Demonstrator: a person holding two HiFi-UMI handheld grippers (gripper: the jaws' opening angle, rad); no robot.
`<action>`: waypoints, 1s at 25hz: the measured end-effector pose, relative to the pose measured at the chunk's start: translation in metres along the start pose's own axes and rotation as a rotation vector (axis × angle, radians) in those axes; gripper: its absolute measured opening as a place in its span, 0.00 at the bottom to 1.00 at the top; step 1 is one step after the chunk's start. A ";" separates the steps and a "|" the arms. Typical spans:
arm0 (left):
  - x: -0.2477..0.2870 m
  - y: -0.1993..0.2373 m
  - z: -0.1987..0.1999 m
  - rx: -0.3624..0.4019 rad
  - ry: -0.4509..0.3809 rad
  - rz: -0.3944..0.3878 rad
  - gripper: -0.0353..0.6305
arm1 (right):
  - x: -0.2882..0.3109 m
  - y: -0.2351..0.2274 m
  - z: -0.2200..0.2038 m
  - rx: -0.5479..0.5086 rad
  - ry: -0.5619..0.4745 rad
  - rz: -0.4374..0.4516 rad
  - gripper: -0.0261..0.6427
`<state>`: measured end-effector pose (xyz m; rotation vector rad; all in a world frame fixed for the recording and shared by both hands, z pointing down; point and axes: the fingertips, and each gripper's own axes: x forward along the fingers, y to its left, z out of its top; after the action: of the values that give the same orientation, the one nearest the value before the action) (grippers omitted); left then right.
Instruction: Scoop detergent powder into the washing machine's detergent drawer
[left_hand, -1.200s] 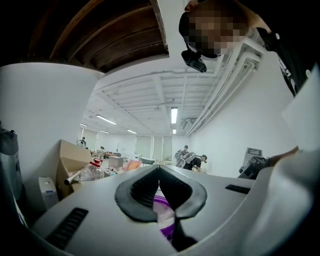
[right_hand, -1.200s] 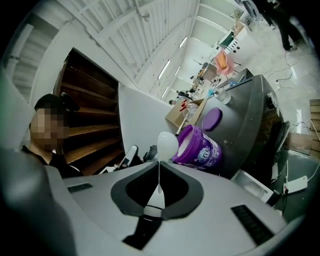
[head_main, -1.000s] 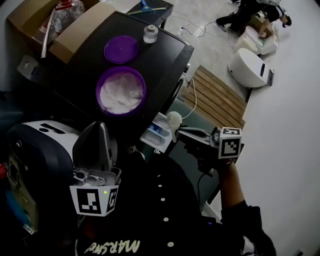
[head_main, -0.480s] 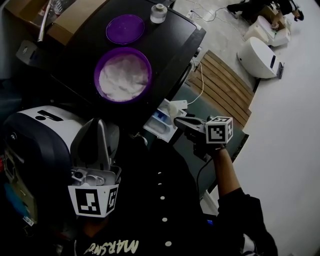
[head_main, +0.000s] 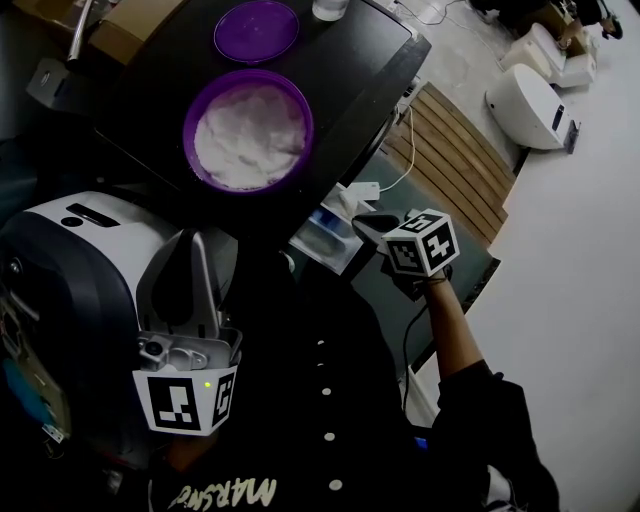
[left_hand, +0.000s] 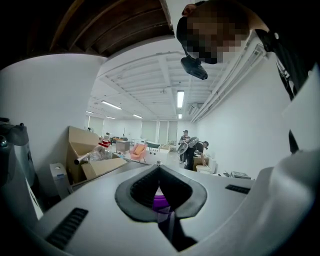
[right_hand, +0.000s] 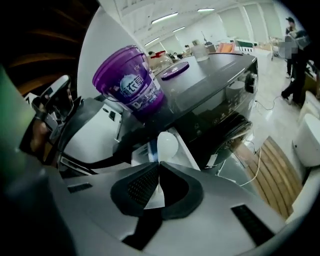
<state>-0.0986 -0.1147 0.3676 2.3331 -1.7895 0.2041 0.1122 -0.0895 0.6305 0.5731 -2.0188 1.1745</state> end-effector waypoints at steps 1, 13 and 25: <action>0.000 0.000 -0.002 -0.002 0.004 0.001 0.08 | 0.003 -0.003 -0.001 -0.038 0.019 -0.030 0.09; 0.007 0.008 -0.016 -0.028 0.037 0.020 0.08 | 0.018 -0.015 -0.011 -0.715 0.216 -0.486 0.09; 0.010 0.008 -0.018 -0.032 0.041 0.017 0.08 | 0.021 -0.020 -0.011 -0.852 0.207 -0.626 0.09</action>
<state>-0.1037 -0.1216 0.3878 2.2763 -1.7810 0.2221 0.1162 -0.0896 0.6617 0.5381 -1.7428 -0.0278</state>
